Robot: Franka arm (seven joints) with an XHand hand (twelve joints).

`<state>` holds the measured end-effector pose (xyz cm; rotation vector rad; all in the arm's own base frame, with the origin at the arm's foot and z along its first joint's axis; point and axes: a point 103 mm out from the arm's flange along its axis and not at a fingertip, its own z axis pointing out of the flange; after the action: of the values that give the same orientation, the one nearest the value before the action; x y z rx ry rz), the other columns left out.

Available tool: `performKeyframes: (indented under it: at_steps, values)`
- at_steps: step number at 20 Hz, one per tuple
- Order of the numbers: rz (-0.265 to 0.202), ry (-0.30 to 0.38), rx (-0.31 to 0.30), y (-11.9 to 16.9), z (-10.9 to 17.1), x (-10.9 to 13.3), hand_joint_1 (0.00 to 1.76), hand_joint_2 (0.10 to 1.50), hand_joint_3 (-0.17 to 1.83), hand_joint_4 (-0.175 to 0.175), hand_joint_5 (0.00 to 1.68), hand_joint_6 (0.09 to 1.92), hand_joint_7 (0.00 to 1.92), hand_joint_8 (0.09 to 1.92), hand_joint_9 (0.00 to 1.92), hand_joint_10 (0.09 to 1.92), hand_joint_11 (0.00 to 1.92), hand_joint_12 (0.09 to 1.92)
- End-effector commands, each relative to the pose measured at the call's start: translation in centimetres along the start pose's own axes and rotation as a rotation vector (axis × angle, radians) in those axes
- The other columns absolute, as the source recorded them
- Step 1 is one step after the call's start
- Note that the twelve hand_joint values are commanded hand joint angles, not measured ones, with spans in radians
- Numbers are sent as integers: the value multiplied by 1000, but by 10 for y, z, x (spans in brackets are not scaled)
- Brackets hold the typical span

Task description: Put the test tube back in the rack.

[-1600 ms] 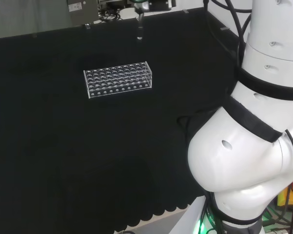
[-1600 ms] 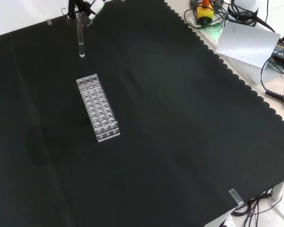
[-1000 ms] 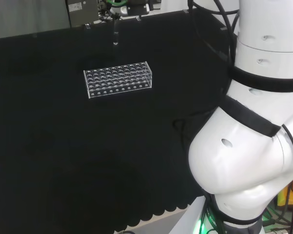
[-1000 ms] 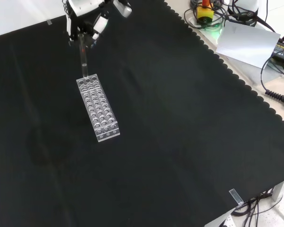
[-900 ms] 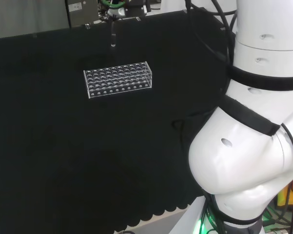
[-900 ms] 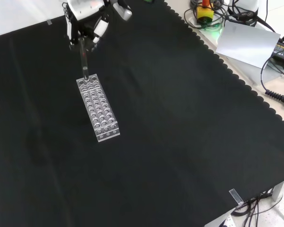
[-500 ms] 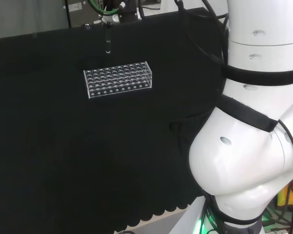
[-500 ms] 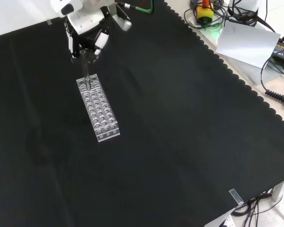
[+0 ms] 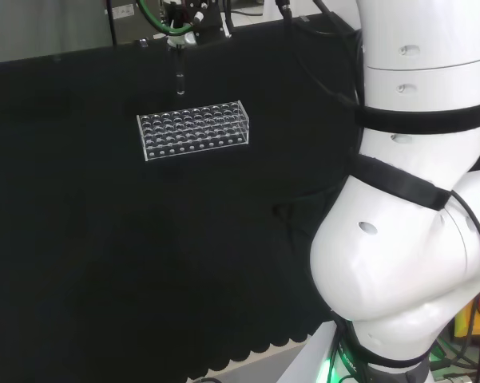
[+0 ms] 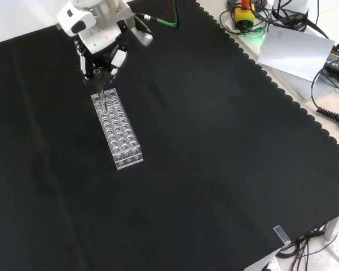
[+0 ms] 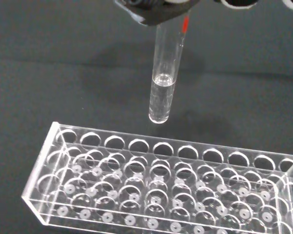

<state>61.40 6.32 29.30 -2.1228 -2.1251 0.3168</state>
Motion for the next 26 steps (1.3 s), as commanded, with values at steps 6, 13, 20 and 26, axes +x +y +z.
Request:
performKeyframes:
  at_steps: [6,13,20,26]
  values:
    - [8,-11,20,2,13,-11,1237,1030,-175,-175,1472,146,1772,450,1693,567,1298,807]
    - [12,-9,43,6,26,-13,1237,1030,-175,-175,1472,144,1772,450,1692,569,1297,807]
    - [10,-18,62,8,39,-16,1237,1030,-175,-175,1473,143,1772,451,1691,570,1296,808]
    - [16,-21,64,10,40,-17,1237,1030,-175,-175,1473,142,1771,451,1690,572,1295,808]
